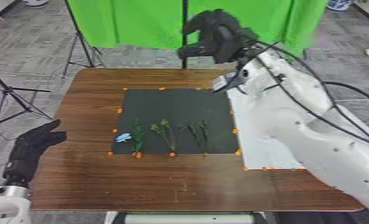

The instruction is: Arrange flowers

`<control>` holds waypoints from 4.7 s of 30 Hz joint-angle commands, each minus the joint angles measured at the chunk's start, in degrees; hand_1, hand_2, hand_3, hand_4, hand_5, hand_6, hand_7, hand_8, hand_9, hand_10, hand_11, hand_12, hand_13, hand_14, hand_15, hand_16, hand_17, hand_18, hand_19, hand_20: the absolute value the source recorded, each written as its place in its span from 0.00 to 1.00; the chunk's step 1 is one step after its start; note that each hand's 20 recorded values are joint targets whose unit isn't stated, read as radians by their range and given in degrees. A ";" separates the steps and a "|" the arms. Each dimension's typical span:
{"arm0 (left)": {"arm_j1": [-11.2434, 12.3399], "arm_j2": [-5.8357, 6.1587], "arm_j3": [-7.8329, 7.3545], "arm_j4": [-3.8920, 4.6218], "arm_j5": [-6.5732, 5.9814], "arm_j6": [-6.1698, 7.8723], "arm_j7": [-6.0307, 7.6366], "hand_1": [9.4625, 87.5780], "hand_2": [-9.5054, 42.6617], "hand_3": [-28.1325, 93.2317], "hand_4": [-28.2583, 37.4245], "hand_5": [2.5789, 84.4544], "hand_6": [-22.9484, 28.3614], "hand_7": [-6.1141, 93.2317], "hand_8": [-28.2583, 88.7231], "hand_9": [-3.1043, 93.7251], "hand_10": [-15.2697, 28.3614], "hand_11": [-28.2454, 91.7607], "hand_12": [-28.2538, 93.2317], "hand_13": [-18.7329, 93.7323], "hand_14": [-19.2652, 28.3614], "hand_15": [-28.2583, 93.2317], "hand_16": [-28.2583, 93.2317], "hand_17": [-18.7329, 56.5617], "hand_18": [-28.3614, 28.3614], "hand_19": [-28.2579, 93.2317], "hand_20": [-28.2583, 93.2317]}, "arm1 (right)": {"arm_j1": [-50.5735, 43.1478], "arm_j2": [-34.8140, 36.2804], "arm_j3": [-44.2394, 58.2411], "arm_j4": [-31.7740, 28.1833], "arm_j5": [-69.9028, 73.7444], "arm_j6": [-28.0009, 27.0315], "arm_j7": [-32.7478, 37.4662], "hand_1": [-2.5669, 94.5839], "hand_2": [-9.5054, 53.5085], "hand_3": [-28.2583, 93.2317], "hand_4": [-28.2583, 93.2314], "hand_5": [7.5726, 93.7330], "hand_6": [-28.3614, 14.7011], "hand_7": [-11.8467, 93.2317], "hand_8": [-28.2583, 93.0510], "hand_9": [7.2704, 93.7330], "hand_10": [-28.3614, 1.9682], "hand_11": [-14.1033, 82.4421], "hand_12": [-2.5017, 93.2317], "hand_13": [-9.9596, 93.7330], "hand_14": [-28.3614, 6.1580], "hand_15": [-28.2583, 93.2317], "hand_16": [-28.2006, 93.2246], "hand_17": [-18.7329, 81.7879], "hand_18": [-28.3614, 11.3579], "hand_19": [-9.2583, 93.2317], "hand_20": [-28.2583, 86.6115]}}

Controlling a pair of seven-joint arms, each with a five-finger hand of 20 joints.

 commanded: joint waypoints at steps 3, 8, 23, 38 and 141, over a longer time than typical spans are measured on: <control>0.78 -1.05 -0.03 -0.11 0.57 -1.13 -0.80 0.20 0.66 0.78 0.03 0.51 0.61 0.15 0.19 0.55 0.70 0.41 0.31 0.54 0.81 0.38 0.20 0.41 0.71 0.33 0.35 | -14.46 12.03 11.28 9.58 -3.61 -0.33 9.80 0.28 0.00 0.73 0.14 0.61 0.63 0.23 0.18 0.77 0.38 0.38 0.31 0.95 0.70 0.72 0.51 0.79 0.30 1.00 0.74; 0.79 -1.20 -0.04 0.00 0.50 -1.24 -0.67 0.20 0.66 0.78 0.03 0.51 0.61 0.15 0.19 0.55 0.70 0.41 0.31 0.54 0.81 0.38 0.20 0.41 0.71 0.33 0.35 | -18.88 11.42 13.45 13.33 -1.36 -1.33 11.62 0.31 0.00 0.74 0.15 0.66 0.65 0.25 0.17 0.83 0.42 0.40 0.30 0.98 0.74 0.71 0.51 0.81 0.30 1.00 0.74; 0.50 -1.76 0.53 0.00 0.83 -1.68 -0.61 0.20 0.66 0.78 0.03 0.51 0.61 0.15 0.19 0.55 0.71 0.41 0.32 0.54 0.81 0.38 0.20 0.41 0.71 0.33 0.35 | -25.55 9.55 13.90 16.33 -0.09 -3.02 12.57 0.37 0.00 0.75 0.14 0.68 0.67 0.26 0.16 0.87 0.48 0.41 0.30 1.00 0.76 0.70 0.52 0.82 0.31 1.00 0.73; 1.46 -2.42 -0.04 -0.51 0.77 -1.67 -0.77 0.20 0.65 0.79 0.03 0.51 0.61 0.15 0.19 0.55 0.71 0.40 0.32 0.54 0.81 0.38 0.20 0.41 0.71 0.33 0.35 | -25.99 8.52 6.59 19.81 -5.66 10.57 11.74 0.63 0.00 0.68 0.12 0.75 0.67 0.31 0.28 0.95 0.62 0.30 0.47 1.00 0.82 0.72 0.50 0.84 0.37 1.00 0.72; -3.89 -0.38 4.95 1.16 0.74 -3.18 -0.39 0.18 0.67 0.78 0.00 0.51 0.61 0.15 0.19 0.55 0.71 0.40 0.32 0.54 0.81 0.38 0.20 0.41 0.71 0.33 0.35 | 19.39 -25.64 -33.82 35.16 -0.13 1.39 -1.41 0.49 0.00 0.79 0.09 0.60 0.73 0.31 0.13 0.84 0.57 0.30 0.25 1.00 0.81 0.73 0.50 0.84 0.37 1.00 0.76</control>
